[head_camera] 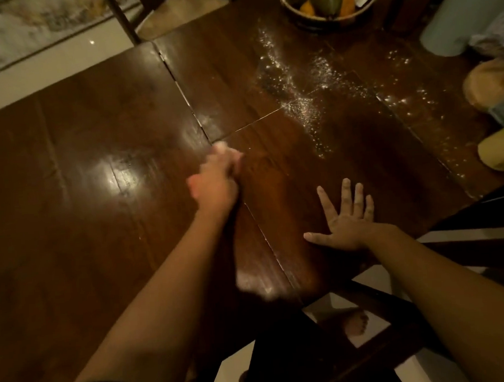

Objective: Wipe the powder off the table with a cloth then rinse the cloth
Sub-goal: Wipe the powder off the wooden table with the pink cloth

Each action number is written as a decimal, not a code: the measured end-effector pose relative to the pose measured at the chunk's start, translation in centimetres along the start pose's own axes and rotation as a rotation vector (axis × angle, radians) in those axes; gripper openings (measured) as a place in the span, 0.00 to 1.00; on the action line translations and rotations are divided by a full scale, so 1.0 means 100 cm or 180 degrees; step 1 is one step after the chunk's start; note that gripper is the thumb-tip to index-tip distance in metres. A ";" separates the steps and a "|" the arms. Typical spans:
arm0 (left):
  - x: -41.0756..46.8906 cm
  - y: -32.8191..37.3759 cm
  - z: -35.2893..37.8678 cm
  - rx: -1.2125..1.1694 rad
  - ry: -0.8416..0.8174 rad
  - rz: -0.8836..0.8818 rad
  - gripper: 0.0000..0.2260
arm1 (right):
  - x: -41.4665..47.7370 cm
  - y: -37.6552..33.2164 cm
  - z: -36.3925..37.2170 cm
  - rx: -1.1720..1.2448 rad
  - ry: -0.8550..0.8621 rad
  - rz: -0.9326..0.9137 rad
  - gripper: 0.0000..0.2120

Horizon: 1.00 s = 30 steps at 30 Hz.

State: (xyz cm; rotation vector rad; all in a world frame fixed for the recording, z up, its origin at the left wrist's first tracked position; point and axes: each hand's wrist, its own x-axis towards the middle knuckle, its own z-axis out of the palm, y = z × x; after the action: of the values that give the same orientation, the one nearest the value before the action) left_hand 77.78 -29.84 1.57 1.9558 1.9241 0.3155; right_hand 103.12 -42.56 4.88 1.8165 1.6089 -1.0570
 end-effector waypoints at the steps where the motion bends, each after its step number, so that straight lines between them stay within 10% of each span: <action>1: -0.017 0.013 0.013 -0.0028 -0.0169 0.0580 0.28 | 0.000 -0.001 0.001 0.0003 -0.0001 0.0000 0.53; 4: -0.076 0.019 0.029 -0.0247 -0.0854 0.2033 0.30 | 0.004 0.000 0.004 0.0027 0.0080 -0.0023 0.54; 8: -0.092 -0.029 0.015 -0.0159 -0.0917 0.2328 0.28 | 0.003 0.003 0.005 0.0070 0.0086 -0.0097 0.54; 17: 0.059 0.019 -0.004 0.0133 -0.0015 -0.0230 0.27 | 0.005 0.007 0.004 0.0184 0.0049 -0.0222 0.55; 24: -0.015 0.056 0.029 0.0002 -0.1402 0.2282 0.31 | 0.007 0.009 0.007 0.0288 0.0207 -0.0222 0.55; 30: -0.052 -0.024 0.003 -0.0035 -0.1780 0.3078 0.28 | 0.011 0.011 0.008 0.0262 0.0352 -0.0230 0.56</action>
State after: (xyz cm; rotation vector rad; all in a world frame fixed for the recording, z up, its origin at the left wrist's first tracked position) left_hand 75.56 -35.10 0.87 2.4827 0.5604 0.0020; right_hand 104.04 -42.75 3.44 1.9136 1.7307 -1.0861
